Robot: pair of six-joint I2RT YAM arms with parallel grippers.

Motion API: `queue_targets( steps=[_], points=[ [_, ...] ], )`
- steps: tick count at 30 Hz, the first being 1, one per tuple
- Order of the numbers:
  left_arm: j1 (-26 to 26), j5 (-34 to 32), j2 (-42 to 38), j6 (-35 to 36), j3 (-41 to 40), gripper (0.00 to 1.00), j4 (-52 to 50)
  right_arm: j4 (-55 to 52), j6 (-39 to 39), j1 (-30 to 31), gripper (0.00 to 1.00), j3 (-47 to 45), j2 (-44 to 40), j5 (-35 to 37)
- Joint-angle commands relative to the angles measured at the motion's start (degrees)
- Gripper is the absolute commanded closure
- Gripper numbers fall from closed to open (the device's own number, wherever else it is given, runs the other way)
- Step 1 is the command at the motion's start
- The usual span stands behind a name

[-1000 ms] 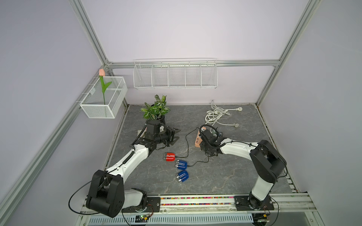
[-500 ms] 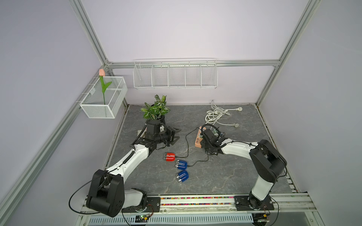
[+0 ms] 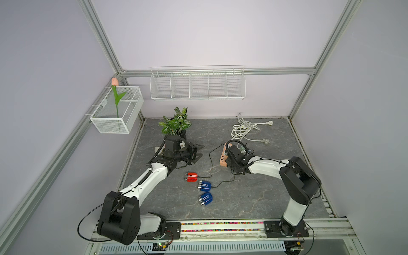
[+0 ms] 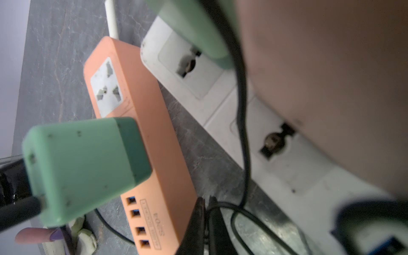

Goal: Charge the electric shaver
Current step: Pick up the charging cable from the center of the board.

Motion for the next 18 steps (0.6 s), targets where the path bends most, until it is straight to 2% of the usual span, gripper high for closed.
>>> queue_targets(
  steps=[1, 12, 18],
  points=[
    [0.4, 0.9, -1.5, -1.0, -0.3, 0.47, 0.5, -6.3, 3.3, 0.7, 0.93, -0.6, 1.2, -1.5],
    [0.3, 1.3, -0.1, -0.9, -0.5, 0.47, 2.1, -12.9, 3.6, 3.3, 0.93, 6.0, -7.6, -0.1],
    [-2.7, 2.0, 2.8, -5.8, -2.2, 0.46, 11.1, -12.4, 8.3, 4.2, 0.93, 5.7, -13.4, -2.3]
  ],
)
